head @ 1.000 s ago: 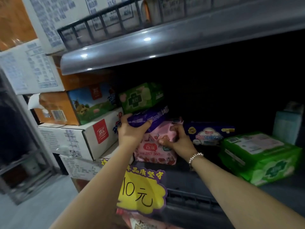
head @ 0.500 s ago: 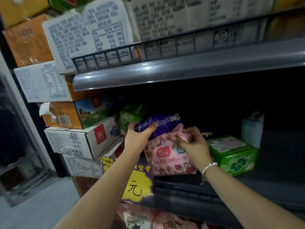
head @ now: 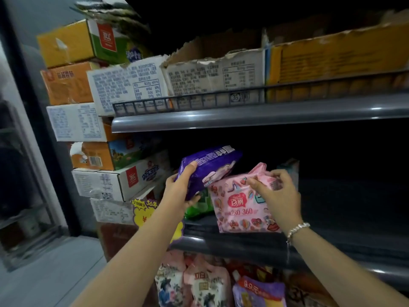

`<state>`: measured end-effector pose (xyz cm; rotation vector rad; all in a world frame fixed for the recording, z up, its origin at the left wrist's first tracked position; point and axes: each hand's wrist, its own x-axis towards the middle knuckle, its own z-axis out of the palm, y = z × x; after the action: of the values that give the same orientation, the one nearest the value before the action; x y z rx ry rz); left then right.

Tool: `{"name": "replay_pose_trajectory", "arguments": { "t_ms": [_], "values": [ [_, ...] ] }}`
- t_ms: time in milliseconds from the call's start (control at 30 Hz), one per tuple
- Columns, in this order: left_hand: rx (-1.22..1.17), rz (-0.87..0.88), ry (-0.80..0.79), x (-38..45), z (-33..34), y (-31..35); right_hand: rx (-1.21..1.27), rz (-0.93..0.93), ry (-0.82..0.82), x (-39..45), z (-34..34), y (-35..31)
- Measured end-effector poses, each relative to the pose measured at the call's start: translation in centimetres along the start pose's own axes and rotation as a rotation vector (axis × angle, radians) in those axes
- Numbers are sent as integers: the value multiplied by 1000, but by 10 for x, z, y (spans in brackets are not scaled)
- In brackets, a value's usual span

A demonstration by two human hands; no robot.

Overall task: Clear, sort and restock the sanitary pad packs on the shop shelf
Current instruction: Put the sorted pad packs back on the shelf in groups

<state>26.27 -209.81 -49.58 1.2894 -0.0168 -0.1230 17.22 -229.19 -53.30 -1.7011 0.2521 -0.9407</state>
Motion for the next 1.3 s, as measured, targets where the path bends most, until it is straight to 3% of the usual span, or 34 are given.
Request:
{"name": "replay_pose_trajectory", "arguments": {
  "t_ms": [267,633,1033,1300],
  "values": [
    [-13,-185,-85,-65,-11,-14,37,88,31,-49,-64,1],
    [-195,-360,-116,-130,-73,-116,112,288,25,-151,-77,48],
    [-595,-535,221,-140,-184,-251,-66,459,-58,-233,14,133],
    [-748,-539,555,-100,-261,-290,-147,521,-129,-266,57,161]
  ]
}}
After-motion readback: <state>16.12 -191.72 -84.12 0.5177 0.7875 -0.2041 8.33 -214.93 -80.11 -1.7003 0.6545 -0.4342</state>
